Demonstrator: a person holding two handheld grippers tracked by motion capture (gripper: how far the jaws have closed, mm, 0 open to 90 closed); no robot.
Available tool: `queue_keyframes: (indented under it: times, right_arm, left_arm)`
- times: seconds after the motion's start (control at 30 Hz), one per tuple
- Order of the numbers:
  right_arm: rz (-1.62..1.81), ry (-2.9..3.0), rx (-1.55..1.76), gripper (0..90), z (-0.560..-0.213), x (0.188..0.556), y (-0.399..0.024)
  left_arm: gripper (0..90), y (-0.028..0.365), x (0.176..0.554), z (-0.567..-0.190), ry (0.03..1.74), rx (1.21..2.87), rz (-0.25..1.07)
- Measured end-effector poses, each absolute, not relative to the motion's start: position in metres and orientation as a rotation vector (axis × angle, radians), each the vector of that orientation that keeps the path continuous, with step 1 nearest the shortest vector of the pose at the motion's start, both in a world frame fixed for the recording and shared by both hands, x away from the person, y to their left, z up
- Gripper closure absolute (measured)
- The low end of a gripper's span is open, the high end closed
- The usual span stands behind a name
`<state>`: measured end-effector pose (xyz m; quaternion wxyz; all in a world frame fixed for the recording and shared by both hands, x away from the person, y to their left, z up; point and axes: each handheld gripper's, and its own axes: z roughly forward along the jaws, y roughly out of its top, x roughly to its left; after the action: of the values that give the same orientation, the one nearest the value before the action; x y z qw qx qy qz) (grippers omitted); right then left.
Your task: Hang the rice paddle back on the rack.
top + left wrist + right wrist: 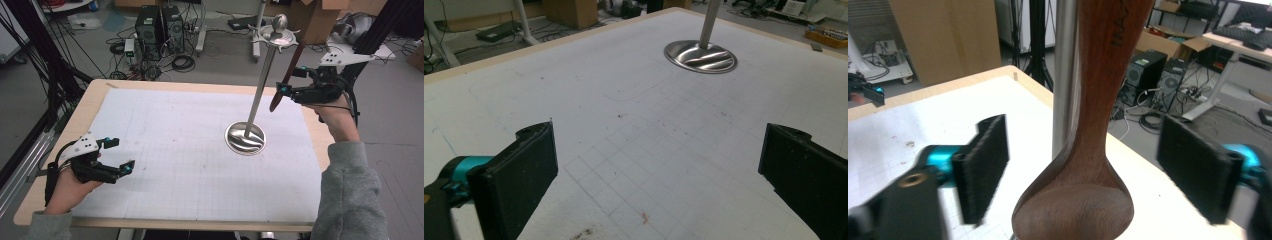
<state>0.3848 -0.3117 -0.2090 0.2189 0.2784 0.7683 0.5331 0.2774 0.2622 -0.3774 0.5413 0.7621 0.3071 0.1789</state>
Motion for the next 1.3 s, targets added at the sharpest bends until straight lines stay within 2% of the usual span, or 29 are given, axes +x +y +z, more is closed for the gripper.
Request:
queue_keyframes:
  times: [0.27,0.73,1.3]
  right_arm:
    - [1.409,2.122,0.839,0.6,-0.213,0.383,-0.312]
    - [1.41,2.103,0.856,0.6,-0.228,0.365,-0.324]
    - [1.418,2.121,0.91,0.6,-0.27,0.351,-0.344]
  left_arm:
    - [2.8,0.259,0.281,-0.377,0.721,1.812,0.418]
    - [2.8,0.245,0.292,-0.376,0.679,1.791,0.432]
    - [2.8,0.234,0.298,-0.374,0.651,1.78,0.395]
